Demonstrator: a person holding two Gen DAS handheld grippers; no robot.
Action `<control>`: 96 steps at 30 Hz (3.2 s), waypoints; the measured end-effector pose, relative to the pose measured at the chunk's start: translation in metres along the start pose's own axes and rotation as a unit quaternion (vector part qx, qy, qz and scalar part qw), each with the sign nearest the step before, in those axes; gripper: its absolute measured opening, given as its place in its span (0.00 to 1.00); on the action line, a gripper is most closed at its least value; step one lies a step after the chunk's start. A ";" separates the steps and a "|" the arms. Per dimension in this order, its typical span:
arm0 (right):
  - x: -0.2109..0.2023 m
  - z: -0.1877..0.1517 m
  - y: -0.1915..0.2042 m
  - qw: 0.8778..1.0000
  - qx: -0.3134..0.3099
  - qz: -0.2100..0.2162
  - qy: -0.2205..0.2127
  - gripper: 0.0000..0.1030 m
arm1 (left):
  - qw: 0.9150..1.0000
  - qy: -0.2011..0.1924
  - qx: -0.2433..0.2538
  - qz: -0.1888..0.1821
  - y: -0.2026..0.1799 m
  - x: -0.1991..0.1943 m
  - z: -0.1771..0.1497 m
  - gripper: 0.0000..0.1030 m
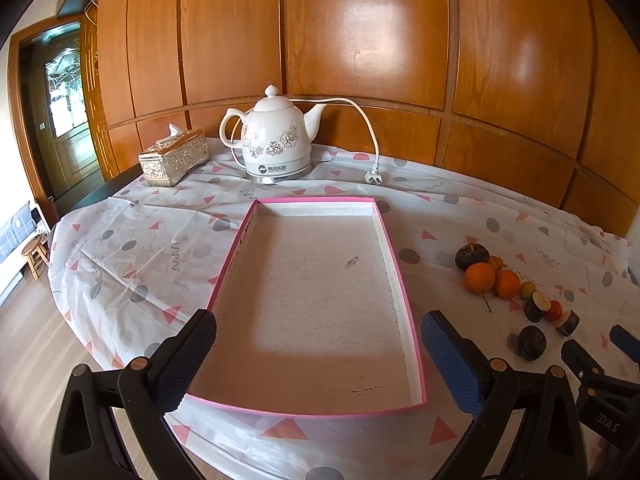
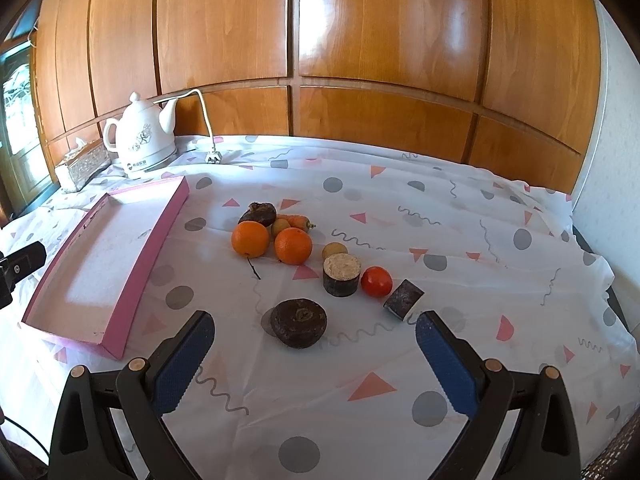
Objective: Organize fruits
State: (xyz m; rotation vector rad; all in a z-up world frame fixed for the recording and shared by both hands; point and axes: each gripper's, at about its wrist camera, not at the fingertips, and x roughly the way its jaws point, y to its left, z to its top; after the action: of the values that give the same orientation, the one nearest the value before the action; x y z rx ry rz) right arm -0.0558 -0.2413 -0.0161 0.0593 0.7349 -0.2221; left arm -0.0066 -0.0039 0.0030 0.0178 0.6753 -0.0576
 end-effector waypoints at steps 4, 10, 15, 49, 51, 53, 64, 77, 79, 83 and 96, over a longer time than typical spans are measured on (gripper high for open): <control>-0.001 0.000 0.000 1.000 -0.002 -0.001 -0.003 0.99 | 1.000 -0.001 0.002 -0.001 -0.001 -0.001 0.000 1.00; -0.003 0.003 -0.003 1.000 0.000 -0.003 -0.006 0.99 | 1.000 -0.002 0.004 -0.002 -0.002 -0.001 -0.001 1.00; -0.003 0.003 -0.005 1.000 0.003 -0.004 -0.006 0.99 | 1.000 -0.003 0.006 -0.003 -0.004 -0.002 -0.001 1.00; 0.003 0.003 -0.056 0.998 0.052 -0.038 0.002 0.99 | 0.993 0.014 0.035 -0.111 -0.027 -0.001 0.002 1.00; 0.003 0.003 -0.068 0.997 0.066 -0.048 0.003 0.99 | 0.990 0.025 0.054 -0.124 -0.037 0.002 0.003 1.00; 0.004 0.001 -0.080 0.995 0.077 -0.060 0.006 0.99 | 0.986 0.035 0.070 -0.147 -0.047 0.005 0.003 1.00; 0.018 -0.024 -0.142 0.982 0.138 -0.120 0.050 0.99 | 0.956 0.095 0.171 -0.219 -0.115 0.032 0.005 0.91; 0.025 -0.039 -0.174 0.968 0.174 -0.170 0.066 0.99 | 0.936 0.125 0.217 -0.248 -0.169 0.049 -0.011 0.78; 0.025 -0.041 -0.180 0.965 0.182 -0.176 0.068 0.99 | 0.935 0.128 0.220 -0.247 -0.175 0.053 -0.013 0.78; 0.028 -0.045 -0.190 0.959 0.198 -0.189 0.075 0.99 | 0.934 0.135 0.226 -0.243 -0.188 0.063 -0.017 0.74; 0.036 -0.057 -0.202 0.954 0.213 -0.191 0.090 0.99 | 0.929 0.169 0.238 -0.229 -0.216 0.096 -0.034 0.60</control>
State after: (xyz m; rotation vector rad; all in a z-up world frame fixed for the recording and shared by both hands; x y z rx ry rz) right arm -0.1118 -0.4372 -0.0780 0.3538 0.8662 -0.7537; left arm 0.0339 -0.2230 -0.0832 0.3454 0.9884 -0.6826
